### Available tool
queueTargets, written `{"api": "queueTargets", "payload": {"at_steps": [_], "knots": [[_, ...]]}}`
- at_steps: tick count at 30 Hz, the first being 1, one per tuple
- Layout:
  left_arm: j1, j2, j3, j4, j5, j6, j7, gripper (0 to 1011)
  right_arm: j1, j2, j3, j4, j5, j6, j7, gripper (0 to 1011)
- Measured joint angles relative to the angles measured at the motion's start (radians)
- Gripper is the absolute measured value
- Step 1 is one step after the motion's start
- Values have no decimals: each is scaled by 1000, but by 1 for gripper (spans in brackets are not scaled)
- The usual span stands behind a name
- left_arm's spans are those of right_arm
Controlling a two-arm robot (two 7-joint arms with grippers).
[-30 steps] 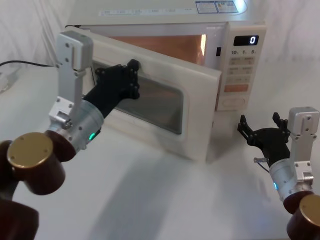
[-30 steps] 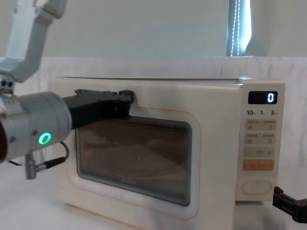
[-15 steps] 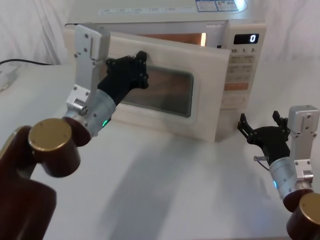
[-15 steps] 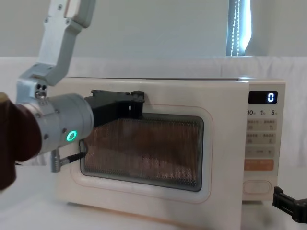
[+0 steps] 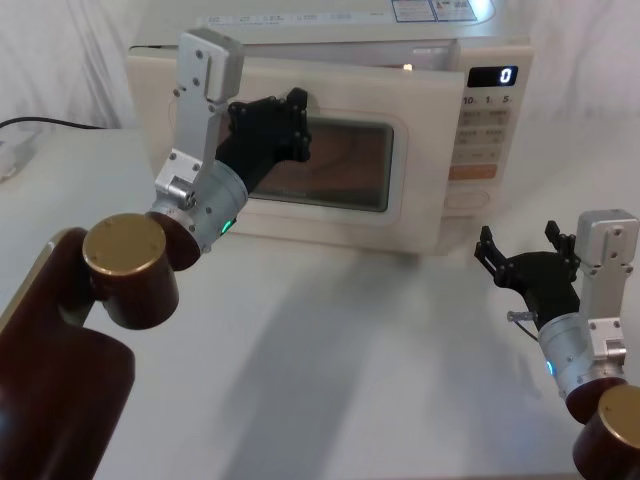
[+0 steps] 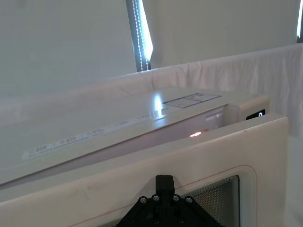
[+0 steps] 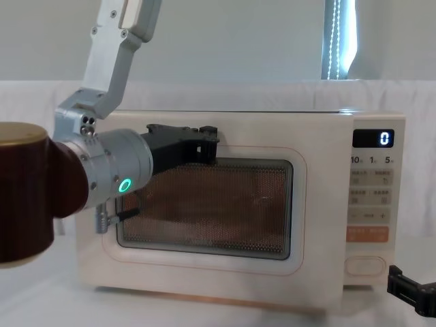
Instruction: Press the button to open the microwave door with one hand; close the microwave door with the other hand.
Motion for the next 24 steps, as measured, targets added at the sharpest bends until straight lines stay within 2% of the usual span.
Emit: {"api": "queueTargets", "payload": {"at_steps": [12, 24], "knots": [[-51, -24, 11, 59, 15, -9, -8, 0, 0, 0, 0, 0, 0, 0, 0, 1002], [-79, -38, 16, 106, 28, -24, -9, 0, 0, 0, 0, 0, 0, 0, 0, 1002]]}}
